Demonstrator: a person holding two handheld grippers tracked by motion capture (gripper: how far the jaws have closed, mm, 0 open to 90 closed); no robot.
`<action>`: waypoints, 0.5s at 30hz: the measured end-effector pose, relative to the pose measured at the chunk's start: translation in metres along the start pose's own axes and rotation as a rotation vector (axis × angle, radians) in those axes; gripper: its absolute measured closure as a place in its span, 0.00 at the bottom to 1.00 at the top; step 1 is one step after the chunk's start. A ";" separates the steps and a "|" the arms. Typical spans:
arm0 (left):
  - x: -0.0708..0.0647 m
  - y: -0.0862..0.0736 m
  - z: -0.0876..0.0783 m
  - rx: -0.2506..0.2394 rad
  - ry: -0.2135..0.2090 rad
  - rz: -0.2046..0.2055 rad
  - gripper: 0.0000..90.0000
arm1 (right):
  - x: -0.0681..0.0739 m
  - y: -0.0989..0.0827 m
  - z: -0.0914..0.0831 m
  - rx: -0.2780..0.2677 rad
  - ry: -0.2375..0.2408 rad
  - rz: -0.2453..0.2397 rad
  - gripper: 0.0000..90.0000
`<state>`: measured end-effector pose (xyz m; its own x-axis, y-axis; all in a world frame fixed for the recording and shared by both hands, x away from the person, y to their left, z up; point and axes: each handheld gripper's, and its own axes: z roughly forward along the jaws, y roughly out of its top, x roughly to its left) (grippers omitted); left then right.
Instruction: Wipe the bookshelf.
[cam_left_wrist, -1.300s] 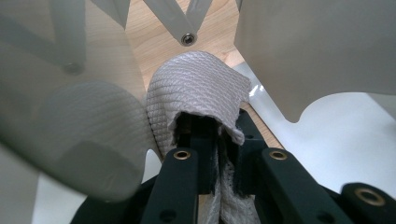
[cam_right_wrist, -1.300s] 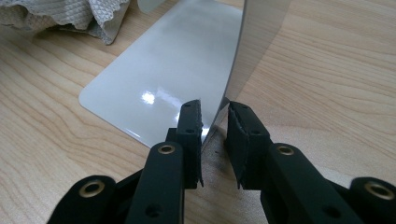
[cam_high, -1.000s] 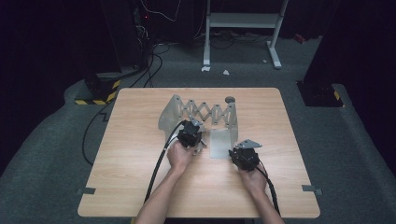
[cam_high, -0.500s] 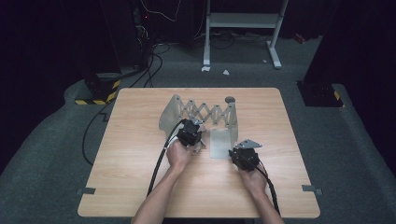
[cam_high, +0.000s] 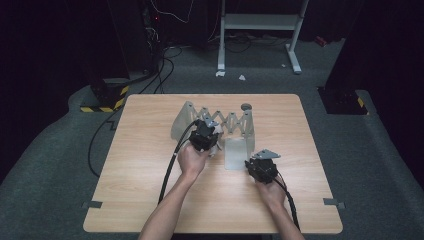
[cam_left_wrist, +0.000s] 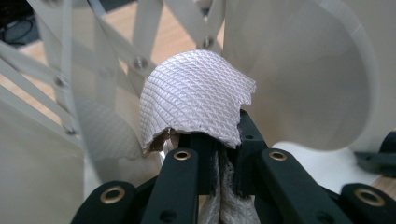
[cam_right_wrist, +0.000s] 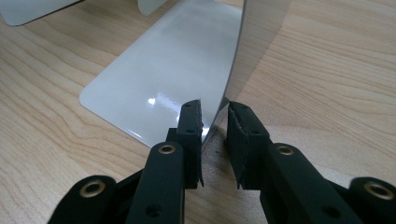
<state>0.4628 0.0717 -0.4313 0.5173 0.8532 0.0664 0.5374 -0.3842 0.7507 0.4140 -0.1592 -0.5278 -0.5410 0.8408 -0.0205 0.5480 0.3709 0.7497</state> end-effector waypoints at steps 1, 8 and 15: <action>0.000 0.002 -0.002 -0.001 0.001 0.003 0.91 | 0.000 0.000 0.000 0.000 -0.001 -0.001 0.84; 0.004 0.011 0.000 0.008 0.003 -0.005 0.91 | 0.001 0.000 0.000 0.000 -0.005 -0.001 0.84; 0.010 0.026 -0.002 -0.007 0.013 -0.013 0.91 | 0.001 0.000 0.000 0.000 -0.005 -0.001 0.84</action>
<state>0.4804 0.0706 -0.4102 0.5019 0.8625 0.0650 0.5395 -0.3708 0.7559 0.4136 -0.1588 -0.5278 -0.5386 0.8422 -0.0242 0.5474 0.3716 0.7498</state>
